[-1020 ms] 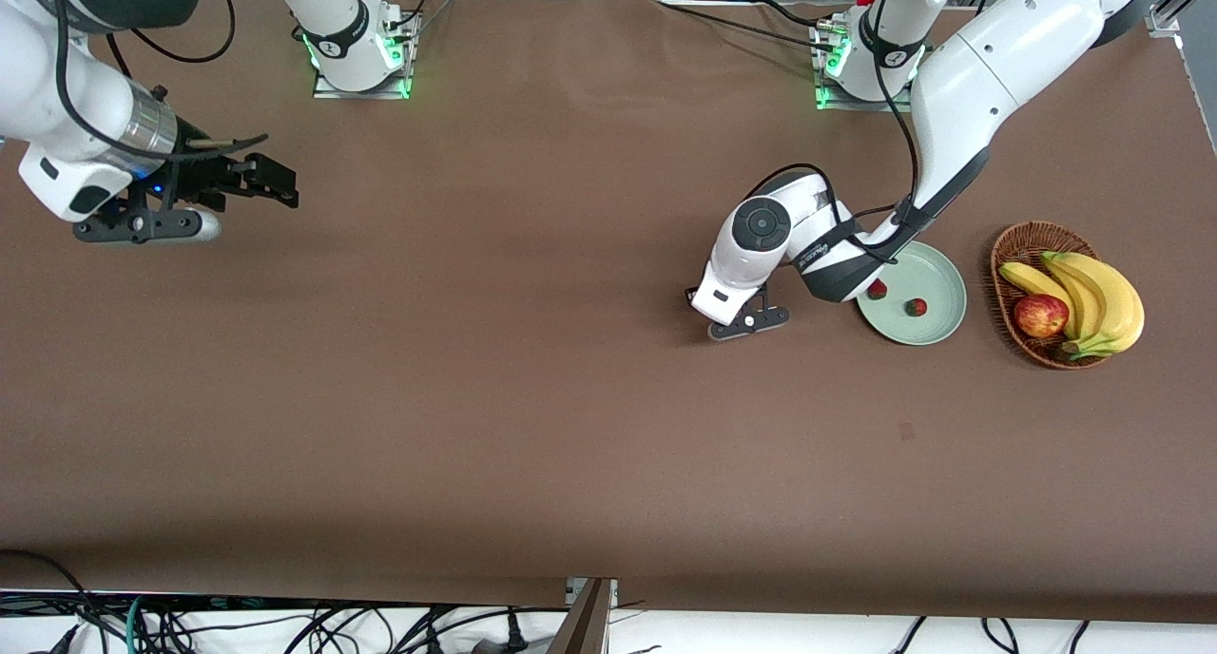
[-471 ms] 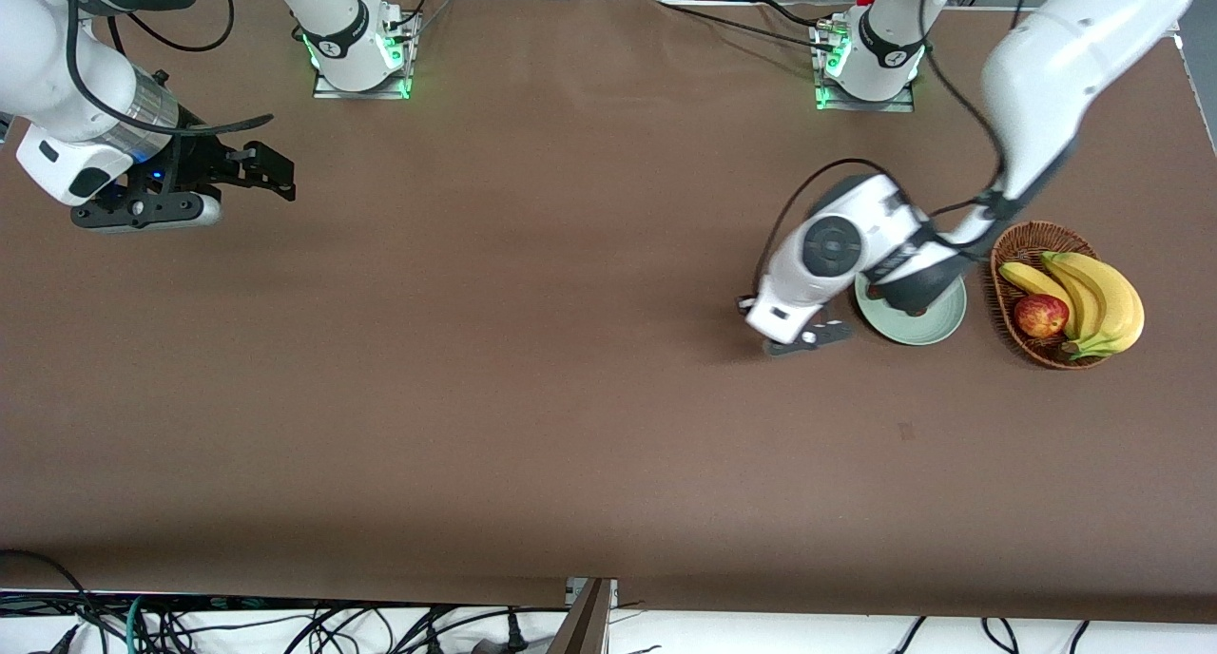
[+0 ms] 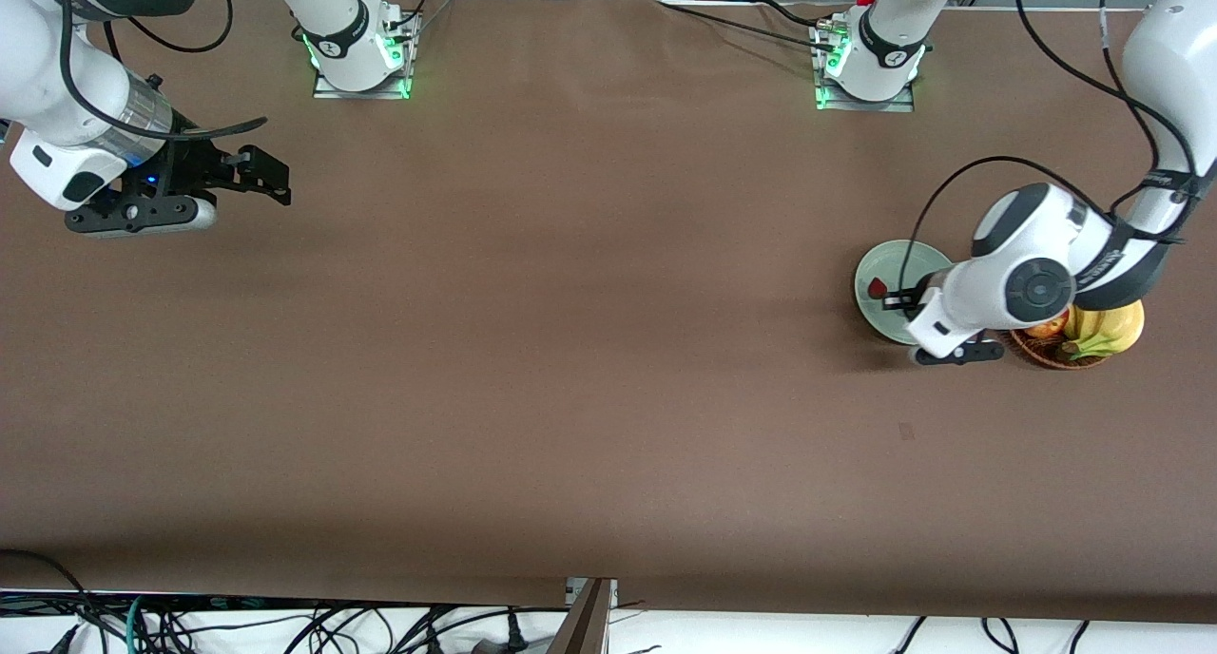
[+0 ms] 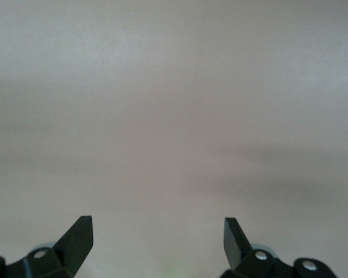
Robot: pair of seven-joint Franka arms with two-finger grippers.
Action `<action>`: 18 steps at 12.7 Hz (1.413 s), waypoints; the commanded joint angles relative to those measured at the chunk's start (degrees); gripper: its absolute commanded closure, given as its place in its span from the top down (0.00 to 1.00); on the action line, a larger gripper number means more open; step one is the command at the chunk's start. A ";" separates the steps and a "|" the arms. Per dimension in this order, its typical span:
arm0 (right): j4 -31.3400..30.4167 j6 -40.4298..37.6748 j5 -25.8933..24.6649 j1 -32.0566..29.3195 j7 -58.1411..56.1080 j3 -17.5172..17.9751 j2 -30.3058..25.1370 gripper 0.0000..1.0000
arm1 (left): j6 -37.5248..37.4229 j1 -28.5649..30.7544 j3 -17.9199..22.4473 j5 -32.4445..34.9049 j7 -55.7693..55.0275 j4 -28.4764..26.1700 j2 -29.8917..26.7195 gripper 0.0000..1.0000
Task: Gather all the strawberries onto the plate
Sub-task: 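Lower the strawberry onto the plate and open the left gripper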
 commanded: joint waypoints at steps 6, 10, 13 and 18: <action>3.22 -0.31 -2.18 -1.12 -0.31 0.60 1.66 0.99 | 1.32 -0.66 0.35 1.97 2.17 -3.53 -0.07 1.00; 4.37 -0.40 -2.44 -1.38 -0.74 0.51 1.76 0.99 | -0.69 0.30 -1.05 1.71 6.03 -1.08 -1.21 1.00; 4.99 -0.49 -2.44 -1.38 -0.83 0.51 1.76 0.99 | -6.84 4.76 -8.06 0.74 11.73 5.59 -1.56 1.00; 5.60 -0.49 -3.67 -1.29 -0.92 0.51 1.67 0.99 | -14.31 11.55 -18.72 0.56 14.39 12.45 -1.47 1.00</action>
